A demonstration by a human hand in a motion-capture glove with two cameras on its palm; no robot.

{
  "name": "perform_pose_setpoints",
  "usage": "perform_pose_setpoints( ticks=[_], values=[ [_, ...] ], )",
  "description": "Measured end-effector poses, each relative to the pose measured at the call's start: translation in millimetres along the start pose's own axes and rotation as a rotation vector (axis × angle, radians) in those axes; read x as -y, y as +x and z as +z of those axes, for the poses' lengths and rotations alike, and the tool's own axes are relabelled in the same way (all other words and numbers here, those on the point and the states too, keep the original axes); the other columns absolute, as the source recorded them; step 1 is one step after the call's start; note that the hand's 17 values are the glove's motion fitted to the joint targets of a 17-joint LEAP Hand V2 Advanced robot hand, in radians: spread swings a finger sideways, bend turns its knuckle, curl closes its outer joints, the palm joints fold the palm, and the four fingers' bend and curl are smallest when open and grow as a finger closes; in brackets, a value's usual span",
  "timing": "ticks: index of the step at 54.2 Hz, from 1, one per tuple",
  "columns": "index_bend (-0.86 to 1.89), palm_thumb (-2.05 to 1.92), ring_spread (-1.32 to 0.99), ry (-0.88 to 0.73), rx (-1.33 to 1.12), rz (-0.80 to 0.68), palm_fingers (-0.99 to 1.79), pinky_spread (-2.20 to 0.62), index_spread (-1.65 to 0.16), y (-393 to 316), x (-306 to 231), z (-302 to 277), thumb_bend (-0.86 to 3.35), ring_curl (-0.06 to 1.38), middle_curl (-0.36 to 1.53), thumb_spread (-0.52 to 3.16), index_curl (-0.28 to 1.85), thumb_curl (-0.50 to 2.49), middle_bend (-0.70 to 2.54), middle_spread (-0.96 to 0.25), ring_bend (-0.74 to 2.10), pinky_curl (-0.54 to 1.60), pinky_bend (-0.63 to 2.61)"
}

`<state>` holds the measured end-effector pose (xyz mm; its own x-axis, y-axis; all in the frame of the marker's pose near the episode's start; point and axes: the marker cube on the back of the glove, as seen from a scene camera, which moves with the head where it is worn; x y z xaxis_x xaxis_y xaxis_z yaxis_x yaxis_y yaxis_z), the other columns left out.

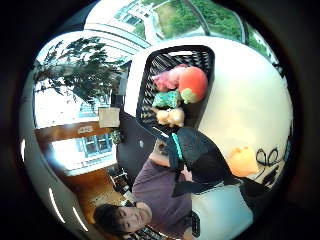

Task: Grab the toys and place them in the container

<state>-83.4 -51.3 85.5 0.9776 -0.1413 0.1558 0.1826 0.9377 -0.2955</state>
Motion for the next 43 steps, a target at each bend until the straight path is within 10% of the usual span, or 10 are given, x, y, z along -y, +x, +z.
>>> perform_pose_setpoints(
  ticks=[23,43],
  values=[
    [0.10,0.13,0.08,0.044,-0.054,0.158,-0.22,0.08,-0.20,122,-90,2,-0.01,0.41,0.26,1.29,0.24,0.40,0.11,0.09,0.26,0.34,0.91],
    [0.11,0.07,0.08,-0.167,-0.035,0.068,-0.15,0.07,-0.22,138,-122,202,-0.03,0.42,0.24,1.26,0.21,0.36,0.14,0.09,0.34,0.36,0.98]
  ],
)
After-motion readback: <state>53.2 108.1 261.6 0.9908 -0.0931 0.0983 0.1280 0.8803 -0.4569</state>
